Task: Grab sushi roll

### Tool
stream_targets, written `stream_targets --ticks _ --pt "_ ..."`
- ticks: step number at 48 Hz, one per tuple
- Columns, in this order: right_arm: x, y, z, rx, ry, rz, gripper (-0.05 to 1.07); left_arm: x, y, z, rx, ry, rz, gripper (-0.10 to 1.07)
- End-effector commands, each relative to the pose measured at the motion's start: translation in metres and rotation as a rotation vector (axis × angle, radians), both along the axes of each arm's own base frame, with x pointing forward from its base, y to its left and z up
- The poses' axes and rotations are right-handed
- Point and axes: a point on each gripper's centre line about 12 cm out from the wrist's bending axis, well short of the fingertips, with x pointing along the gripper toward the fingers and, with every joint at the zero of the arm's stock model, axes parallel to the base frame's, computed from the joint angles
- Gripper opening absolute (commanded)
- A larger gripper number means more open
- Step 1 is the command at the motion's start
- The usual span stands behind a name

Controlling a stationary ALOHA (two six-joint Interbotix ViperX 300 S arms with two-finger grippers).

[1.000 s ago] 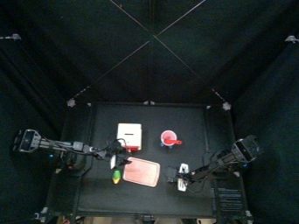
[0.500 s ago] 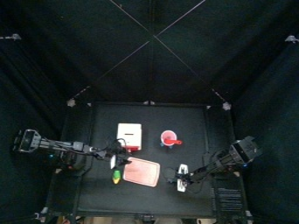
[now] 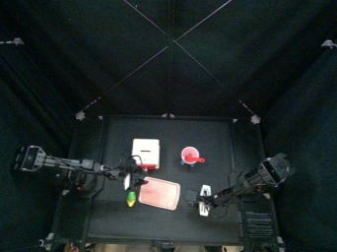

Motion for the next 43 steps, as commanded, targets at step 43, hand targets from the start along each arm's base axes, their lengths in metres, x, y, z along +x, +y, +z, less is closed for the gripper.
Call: stream_targets --ticks 43 --pt "0.014 -0.01 0.063 -0.03 -0.131 -0.017 0.43 0.0 0.001 0.004 -0.006 -0.014 0.006 0.86"
